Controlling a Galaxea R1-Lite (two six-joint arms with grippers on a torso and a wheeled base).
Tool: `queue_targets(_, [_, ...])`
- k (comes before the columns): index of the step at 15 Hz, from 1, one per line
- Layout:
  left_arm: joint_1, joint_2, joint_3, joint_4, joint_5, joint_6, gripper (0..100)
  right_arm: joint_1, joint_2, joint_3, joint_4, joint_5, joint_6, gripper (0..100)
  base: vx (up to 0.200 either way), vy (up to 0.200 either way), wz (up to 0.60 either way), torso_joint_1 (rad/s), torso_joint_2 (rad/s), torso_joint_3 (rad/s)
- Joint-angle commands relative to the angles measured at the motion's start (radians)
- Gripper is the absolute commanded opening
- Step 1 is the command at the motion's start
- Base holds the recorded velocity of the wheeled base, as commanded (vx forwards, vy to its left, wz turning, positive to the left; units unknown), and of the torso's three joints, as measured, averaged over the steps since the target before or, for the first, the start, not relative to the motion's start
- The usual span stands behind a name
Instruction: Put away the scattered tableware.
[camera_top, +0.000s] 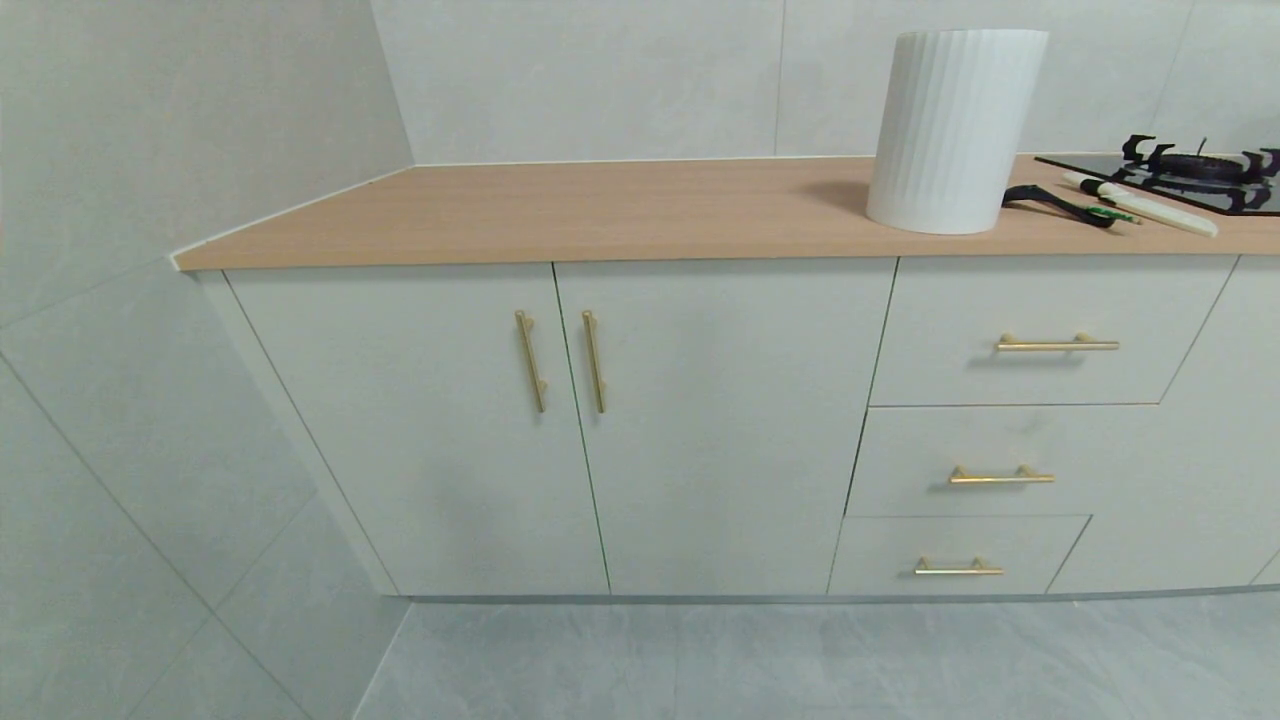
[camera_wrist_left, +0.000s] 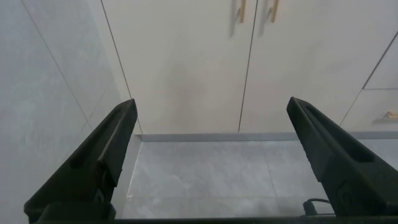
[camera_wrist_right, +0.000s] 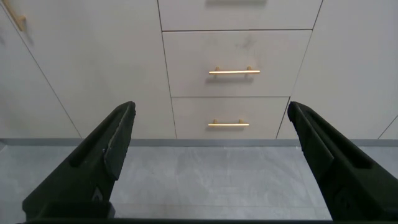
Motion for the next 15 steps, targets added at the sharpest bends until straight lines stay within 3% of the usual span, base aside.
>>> queue_targets(1, [0.0,0.0,0.0,-0.001,0.0,0.001,100,0.0,0.002,0.0,0.0,0.0,0.001,100,0.0,0.0,0.0,0.0,0.0,0.0])
queue_targets(6, [0.0,0.0,-0.002,-0.001,0.0,-0.004,100,0.0,0.002,0.0,0.0,0.002,0.0,100,0.0,0.0,0.0,0.0,0.0,0.0])
queue_targets(15, [0.0,0.0,-0.002,-0.001,0.0,-0.005,100,0.0,0.002,0.0,0.0,0.002,0.001,100,0.0,-0.2,0.0,0.003,0.0,0.003])
